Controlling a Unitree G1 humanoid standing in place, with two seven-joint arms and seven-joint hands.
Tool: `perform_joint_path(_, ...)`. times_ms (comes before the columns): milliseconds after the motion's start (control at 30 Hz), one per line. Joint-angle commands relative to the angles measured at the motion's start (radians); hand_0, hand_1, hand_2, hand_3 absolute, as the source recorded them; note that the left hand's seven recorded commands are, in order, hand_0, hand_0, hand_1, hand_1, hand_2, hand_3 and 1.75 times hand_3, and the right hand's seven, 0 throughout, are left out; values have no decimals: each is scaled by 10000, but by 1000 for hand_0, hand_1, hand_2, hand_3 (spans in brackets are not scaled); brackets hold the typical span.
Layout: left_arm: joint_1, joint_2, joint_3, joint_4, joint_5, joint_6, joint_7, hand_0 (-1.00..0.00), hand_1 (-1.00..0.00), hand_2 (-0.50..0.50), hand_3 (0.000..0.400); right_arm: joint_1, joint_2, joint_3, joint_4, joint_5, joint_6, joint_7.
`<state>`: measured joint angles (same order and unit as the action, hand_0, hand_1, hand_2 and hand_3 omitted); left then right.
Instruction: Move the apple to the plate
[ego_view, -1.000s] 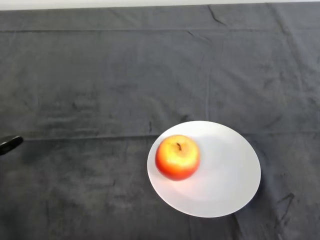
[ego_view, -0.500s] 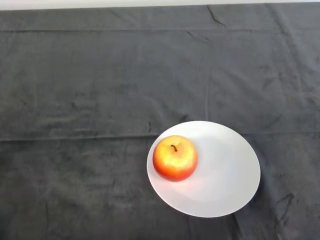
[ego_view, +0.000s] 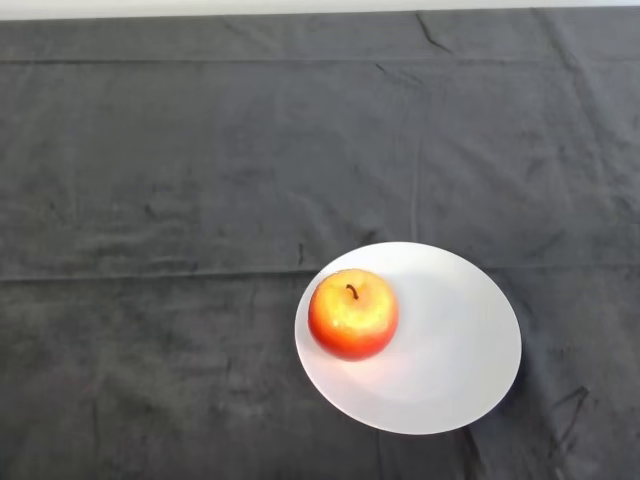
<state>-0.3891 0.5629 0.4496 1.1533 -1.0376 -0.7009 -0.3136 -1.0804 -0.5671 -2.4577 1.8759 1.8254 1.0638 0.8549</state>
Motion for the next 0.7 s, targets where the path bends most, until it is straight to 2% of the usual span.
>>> perform_joint_path(33,-587,616,200,441,-57,64,55,0,0,0,0,-26,-213,-62,-52,1,75,-10)
perform_joint_path(700,-784,579,697,684,269,133,-193,0,0,0,0,-26,-212,-61,-44,0,96,7)
